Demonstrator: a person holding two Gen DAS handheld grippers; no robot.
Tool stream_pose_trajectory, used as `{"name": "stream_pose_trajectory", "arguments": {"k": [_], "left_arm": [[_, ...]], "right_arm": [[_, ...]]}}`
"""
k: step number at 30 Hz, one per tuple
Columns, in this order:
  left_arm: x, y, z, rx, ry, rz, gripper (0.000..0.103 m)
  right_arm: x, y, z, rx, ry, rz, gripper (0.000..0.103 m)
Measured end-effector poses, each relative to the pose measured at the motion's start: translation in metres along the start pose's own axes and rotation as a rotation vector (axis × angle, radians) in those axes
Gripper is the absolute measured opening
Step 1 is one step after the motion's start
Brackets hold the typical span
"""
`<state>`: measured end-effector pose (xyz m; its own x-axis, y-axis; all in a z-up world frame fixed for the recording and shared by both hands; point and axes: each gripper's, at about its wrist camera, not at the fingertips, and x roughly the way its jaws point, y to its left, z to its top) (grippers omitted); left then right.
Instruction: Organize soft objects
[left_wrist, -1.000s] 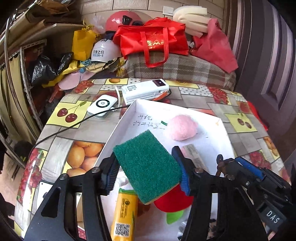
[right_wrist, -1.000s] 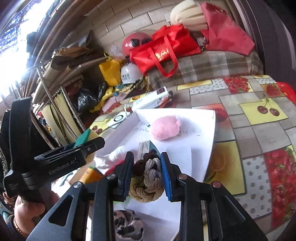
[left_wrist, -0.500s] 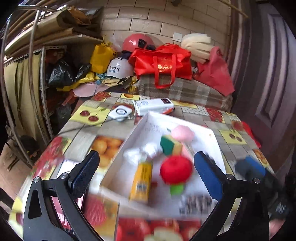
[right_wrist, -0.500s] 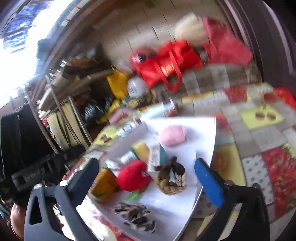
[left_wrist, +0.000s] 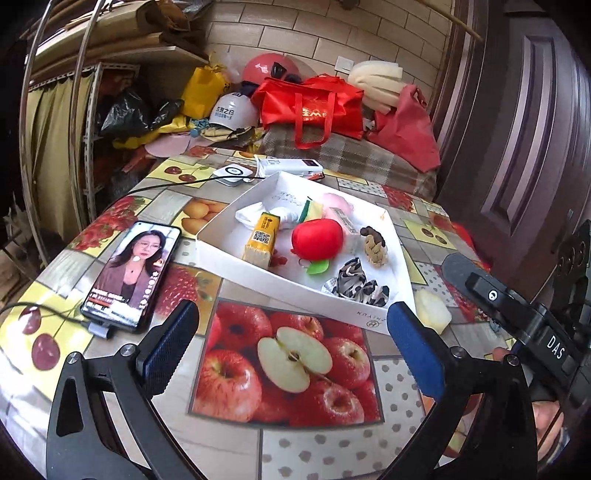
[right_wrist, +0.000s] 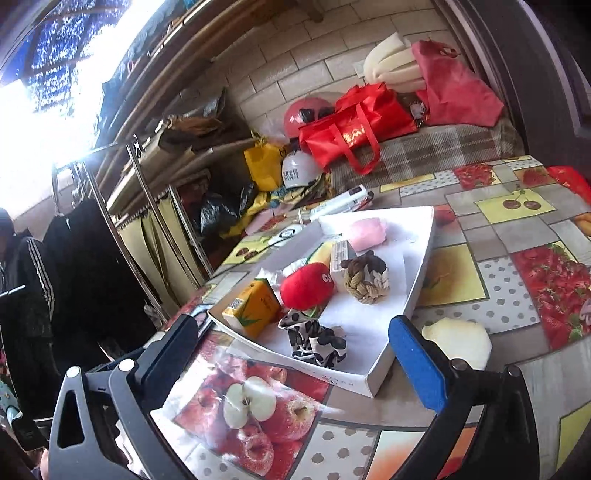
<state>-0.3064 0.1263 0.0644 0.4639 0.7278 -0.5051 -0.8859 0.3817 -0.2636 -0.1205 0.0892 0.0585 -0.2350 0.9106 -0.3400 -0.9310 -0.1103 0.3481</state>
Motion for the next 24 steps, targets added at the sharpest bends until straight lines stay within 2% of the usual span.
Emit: {"name": "stream_pose_trajectory", "arguments": {"k": [4,15,20,24], "left_arm": [[-0.007,0.002,-0.005,-0.001,-0.006,0.013,0.103],[-0.005,-0.002,-0.011,-0.006,0.025,-0.013,0.103],[0.01,0.013,-0.003,-0.053,0.078,-0.002,0.103],[0.015,0.01,-0.016,-0.049,0.104,-0.03,0.103]], "right_arm": [[-0.005,0.002,-0.002,-0.018,-0.013,-0.011,0.103],[-0.018,-0.009,-0.009,0.012,-0.018,-0.035,0.103],[-0.015,-0.02,-0.004,0.039,-0.011,-0.065,0.103],[-0.014,-0.031,-0.007,0.082,0.015,-0.067,0.103]]}}
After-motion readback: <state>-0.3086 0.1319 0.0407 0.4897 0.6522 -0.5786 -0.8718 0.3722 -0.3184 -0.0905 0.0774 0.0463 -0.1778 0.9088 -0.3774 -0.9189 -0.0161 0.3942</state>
